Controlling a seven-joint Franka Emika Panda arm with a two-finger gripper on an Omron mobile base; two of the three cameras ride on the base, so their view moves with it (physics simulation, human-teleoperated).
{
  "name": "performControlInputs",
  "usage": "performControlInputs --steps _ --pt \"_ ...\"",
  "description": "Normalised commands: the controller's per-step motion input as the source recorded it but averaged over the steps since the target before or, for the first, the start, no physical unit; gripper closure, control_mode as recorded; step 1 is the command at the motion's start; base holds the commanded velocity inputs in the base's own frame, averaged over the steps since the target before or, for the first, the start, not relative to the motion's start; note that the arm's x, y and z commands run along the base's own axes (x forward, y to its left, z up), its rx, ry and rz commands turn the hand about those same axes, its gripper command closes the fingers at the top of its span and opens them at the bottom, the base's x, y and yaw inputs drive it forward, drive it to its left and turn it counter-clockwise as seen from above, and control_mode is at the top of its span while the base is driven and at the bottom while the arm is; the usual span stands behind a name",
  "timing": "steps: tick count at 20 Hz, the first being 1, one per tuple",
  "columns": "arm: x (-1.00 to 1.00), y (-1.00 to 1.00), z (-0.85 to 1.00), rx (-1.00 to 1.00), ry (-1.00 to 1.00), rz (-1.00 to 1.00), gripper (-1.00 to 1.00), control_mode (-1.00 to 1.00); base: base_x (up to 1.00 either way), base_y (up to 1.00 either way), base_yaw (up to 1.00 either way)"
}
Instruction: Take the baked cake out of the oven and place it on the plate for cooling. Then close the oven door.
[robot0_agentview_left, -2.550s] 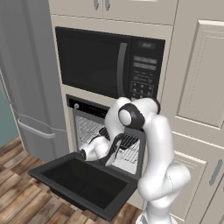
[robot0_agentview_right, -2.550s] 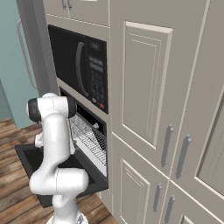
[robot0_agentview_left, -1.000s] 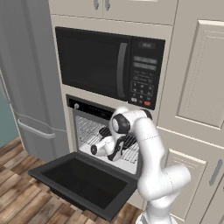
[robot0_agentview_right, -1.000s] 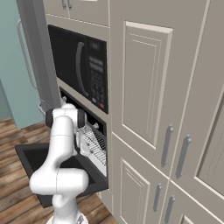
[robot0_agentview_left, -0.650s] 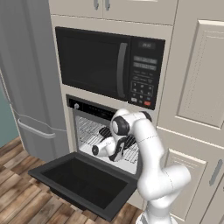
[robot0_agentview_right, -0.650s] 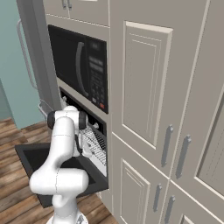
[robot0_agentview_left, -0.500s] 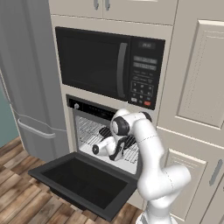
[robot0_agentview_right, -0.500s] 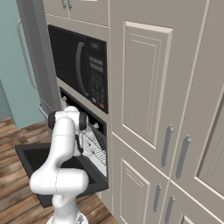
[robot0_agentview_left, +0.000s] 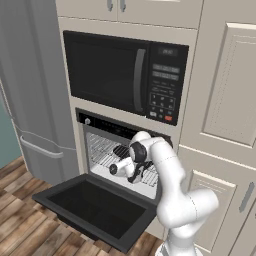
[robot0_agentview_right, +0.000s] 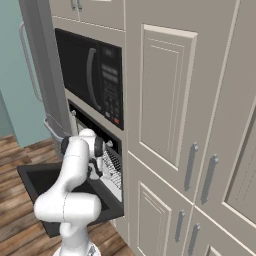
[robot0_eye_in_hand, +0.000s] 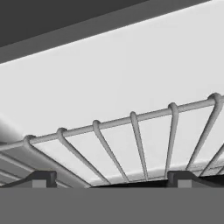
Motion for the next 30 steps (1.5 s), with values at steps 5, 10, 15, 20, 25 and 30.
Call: performControlInputs --steps 5,10,15,20,25,30 --pt "0.13 -0.02 -0.74 0.05 0.00 0.00 -1.00 -1.00 0.00 0.00 0.00" --pt "-0.05 0.00 -0.93 0.08 0.07 0.00 -1.00 -1.00 0.00 0.00 0.00" --pt "-0.69 0.08 -0.68 0.16 0.27 0.04 -1.00 -1.00 0.00 0.00 0.00" --pt "-1.00 0.01 -0.46 0.28 0.37 0.14 -1.00 -1.00 0.00 0.00 0.00" --pt "-1.00 0.00 -0.73 0.26 0.33 0.20 -1.00 -1.00 0.00 0.00 0.00" --pt "-1.00 0.04 -0.90 0.22 0.27 0.22 -1.00 -1.00 0.00 0.00 0.00"
